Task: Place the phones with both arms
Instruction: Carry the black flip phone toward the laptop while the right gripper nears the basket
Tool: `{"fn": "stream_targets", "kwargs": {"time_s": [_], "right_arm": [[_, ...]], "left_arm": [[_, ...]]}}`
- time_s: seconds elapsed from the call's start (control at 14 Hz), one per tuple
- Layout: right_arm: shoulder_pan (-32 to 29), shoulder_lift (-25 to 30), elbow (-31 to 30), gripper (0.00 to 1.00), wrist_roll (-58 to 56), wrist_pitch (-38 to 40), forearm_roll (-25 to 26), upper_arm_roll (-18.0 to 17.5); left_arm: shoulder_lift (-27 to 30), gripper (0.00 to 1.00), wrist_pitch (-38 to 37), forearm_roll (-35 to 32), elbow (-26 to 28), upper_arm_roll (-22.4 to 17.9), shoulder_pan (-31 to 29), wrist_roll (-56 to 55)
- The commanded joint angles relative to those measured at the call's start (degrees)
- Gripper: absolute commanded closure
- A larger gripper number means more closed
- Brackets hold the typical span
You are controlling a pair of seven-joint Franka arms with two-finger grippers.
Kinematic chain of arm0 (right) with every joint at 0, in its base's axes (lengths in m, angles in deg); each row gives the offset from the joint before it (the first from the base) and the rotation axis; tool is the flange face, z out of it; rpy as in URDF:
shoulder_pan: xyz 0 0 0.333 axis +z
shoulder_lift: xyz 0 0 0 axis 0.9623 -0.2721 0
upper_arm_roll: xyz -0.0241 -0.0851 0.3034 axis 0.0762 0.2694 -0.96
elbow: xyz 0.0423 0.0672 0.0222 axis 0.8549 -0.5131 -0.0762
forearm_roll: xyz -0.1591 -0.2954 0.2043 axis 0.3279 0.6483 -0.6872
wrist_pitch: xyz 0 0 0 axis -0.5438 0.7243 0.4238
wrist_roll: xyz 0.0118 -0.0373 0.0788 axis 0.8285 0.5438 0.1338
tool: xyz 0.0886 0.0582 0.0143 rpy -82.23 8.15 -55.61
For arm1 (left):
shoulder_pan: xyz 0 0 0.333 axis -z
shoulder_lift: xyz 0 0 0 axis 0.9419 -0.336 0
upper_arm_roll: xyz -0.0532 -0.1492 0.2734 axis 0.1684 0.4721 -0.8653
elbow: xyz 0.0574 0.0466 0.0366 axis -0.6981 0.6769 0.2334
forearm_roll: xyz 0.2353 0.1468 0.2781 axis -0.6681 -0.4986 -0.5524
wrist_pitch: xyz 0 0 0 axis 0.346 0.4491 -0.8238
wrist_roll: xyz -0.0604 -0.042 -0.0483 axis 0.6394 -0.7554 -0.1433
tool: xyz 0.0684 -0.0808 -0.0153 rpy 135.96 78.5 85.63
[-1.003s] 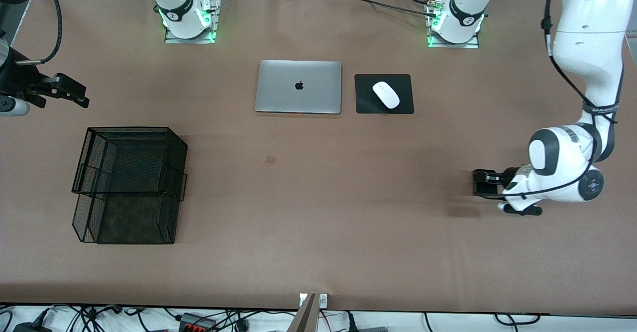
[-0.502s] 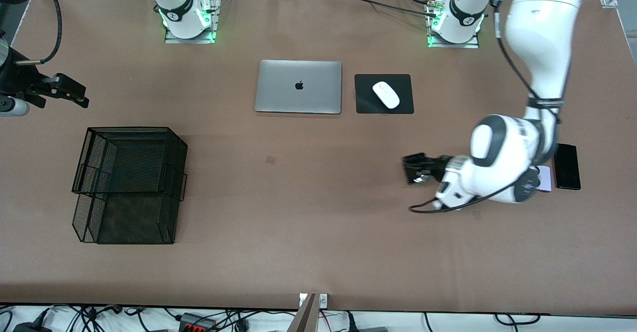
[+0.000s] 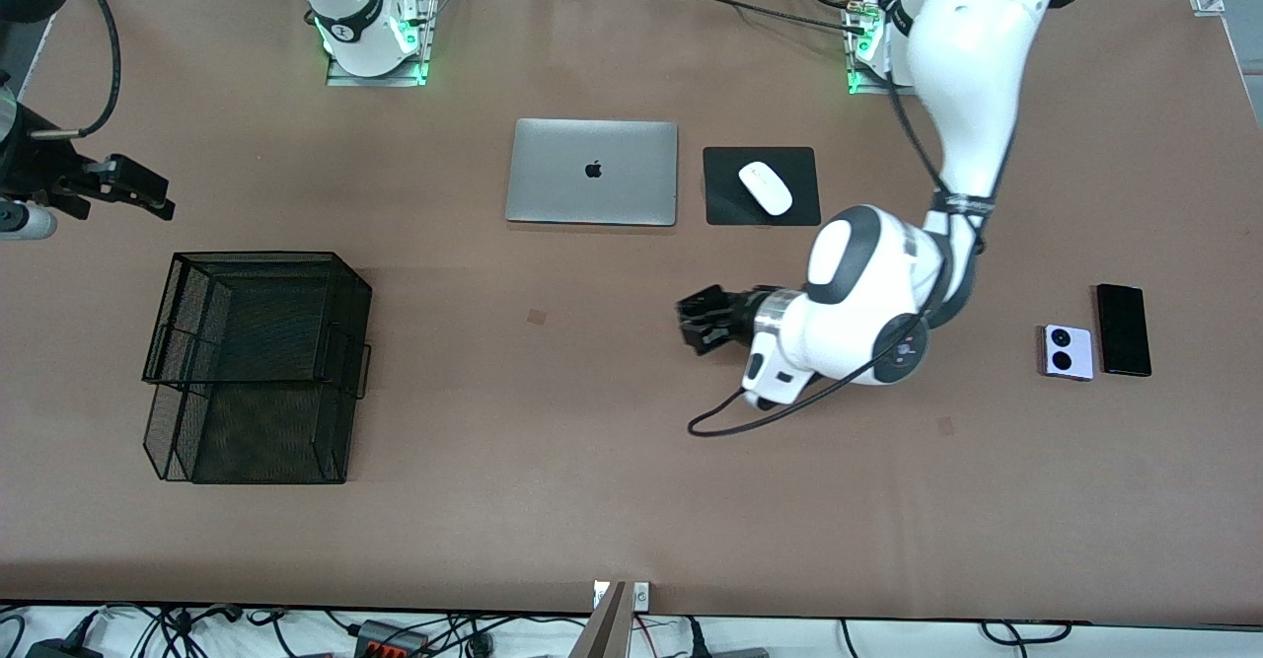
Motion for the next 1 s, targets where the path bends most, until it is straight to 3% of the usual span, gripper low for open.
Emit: {"fn": "stream_targets", "kwargs": {"time_s": [0.0,0.36,0.57,0.79,0.93], "right_arm": [[-0.50,-0.65,0.81,0.00,0.34,-0.60,0.75,-0.42],[-0.76,-5.13,0.81,0.00,0.52,-2.01,0.22,-0.33],[-0.77,-6.80,0.81,0.00,0.52,-3.59,0.22,-0.33],[-0.77,-8.47,0.81,0.00,0.34,-5.44,0.31,-0.41],[-0.42,-10.04,0.90,0.00,0.60,-5.44,0.57,-0.42]], "left_arm": [[-2.34,0.65,4.72,1.99,-4.23,-2.63,4.79,-2.54],[-7.07,0.69,20.62,1.73,-8.35,-5.78,13.57,-1.13],[-11.20,0.74,30.21,2.34,-9.59,-15.70,24.11,-1.91],[-13.85,0.74,37.51,3.05,-9.68,-16.78,27.73,-2.71],[-14.99,0.73,37.36,2.34,-9.59,-21.15,30.54,3.57]]}}
